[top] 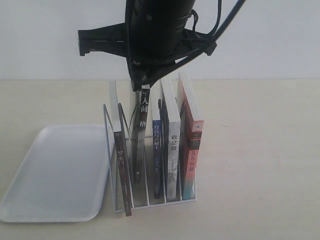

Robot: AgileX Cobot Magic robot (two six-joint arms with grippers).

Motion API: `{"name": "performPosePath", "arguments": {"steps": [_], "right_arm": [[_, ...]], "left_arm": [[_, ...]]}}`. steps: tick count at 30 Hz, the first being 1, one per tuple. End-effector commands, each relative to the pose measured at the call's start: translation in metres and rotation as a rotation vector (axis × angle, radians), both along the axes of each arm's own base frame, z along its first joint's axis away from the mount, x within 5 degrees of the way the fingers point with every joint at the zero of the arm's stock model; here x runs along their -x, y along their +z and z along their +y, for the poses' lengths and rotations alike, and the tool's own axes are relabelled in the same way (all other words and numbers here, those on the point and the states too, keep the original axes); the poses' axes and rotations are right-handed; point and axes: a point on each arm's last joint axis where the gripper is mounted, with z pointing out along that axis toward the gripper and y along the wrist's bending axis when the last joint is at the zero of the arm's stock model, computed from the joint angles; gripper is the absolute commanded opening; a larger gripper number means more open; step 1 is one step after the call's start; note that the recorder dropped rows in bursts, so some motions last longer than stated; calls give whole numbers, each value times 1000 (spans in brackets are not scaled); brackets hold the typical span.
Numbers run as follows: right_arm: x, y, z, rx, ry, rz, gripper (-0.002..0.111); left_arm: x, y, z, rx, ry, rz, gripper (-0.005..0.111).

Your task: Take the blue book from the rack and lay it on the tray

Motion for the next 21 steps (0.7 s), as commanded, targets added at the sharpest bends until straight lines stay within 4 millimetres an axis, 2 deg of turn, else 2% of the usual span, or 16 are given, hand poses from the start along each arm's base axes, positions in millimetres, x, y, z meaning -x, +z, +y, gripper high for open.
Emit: {"name": "performPosePath", "arguments": {"steps": [1,9,18,21], "right_arm": [[1,10,-5,-25,-13,-41,0],[0,6,-2,-16,-13,-33,0],[-13,-28,11,61,4,16,0],[-16,-36,14,85,15,19,8]], "left_arm": [[0,-1,0,6,5,-1,5],[0,-1,0,6,5,-1,5],[0,-1,0,6,5,-1,5],[0,-1,0,6,5,-1,5]]}}
